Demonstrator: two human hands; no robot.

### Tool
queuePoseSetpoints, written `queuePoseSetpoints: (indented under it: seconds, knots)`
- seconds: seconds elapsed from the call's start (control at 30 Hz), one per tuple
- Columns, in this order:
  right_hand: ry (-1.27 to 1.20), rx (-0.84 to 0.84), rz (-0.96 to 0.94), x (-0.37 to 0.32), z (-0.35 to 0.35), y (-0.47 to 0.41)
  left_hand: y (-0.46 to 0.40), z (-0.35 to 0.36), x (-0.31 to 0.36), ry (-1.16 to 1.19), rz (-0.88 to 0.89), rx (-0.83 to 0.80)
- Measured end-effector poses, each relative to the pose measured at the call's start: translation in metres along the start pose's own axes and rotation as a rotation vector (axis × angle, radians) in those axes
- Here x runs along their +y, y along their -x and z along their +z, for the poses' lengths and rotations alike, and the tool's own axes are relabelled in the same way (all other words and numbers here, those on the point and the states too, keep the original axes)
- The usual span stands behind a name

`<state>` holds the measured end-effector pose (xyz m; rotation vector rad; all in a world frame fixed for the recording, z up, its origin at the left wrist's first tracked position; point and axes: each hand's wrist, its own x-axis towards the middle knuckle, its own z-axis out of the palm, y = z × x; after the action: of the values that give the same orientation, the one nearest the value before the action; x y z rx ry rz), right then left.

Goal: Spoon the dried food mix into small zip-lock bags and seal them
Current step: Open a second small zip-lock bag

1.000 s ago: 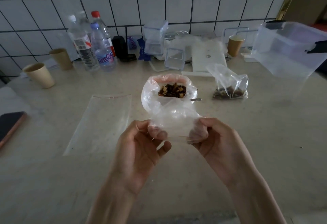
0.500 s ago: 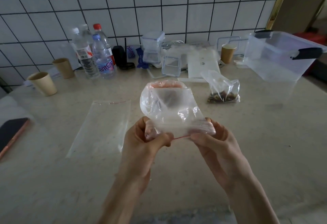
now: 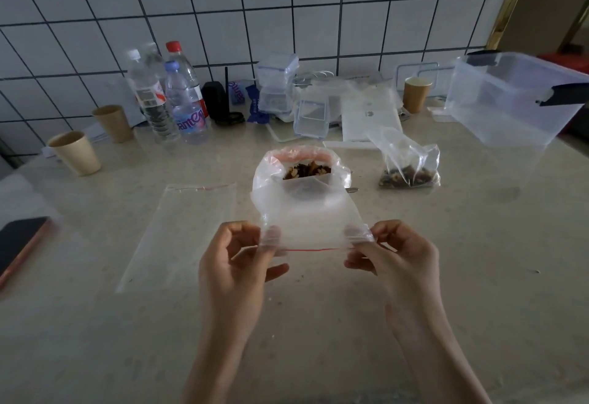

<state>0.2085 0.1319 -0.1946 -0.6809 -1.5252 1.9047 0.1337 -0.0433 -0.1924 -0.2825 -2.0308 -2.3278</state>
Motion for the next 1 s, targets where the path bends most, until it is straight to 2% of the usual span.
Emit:
queuePoseSetpoints:
  seconds: [0.23,0.37,0.5,0.67,0.87,0.93,1.0]
  knots:
    - [-0.256,-0.247,0.246,-0.002,-0.004,-0.004,-0.005,-0.009,0.002,0.380,-0.403,-0.141]
    - [-0.505,-0.396,0.358,-0.001,-0.002,-0.010,-0.007,-0.013,-0.001,0.609,-0.532,-0.296]
    - [-0.537,-0.502,0.375,-0.001,0.006,-0.008,-0.007,-0.013,-0.002,0.654,-0.531,-0.384]
    - [-0.431,-0.483,0.313,-0.005,0.013,-0.003,-0.008,-0.006,0.003,0.535,-0.459,-0.303]
    - [-0.535,-0.429,0.383,-0.008,0.016,-0.002,-0.017,-0.010,0.009,0.705,-0.608,-0.354]
    - [-0.496,-0.467,0.356,-0.007,0.013,-0.003,-0.015,-0.010,0.008,0.611,-0.524,-0.375]
    - [-0.415,-0.492,0.303,-0.006,0.009,-0.004,-0.010,-0.006,0.007,0.409,-0.360,-0.368]
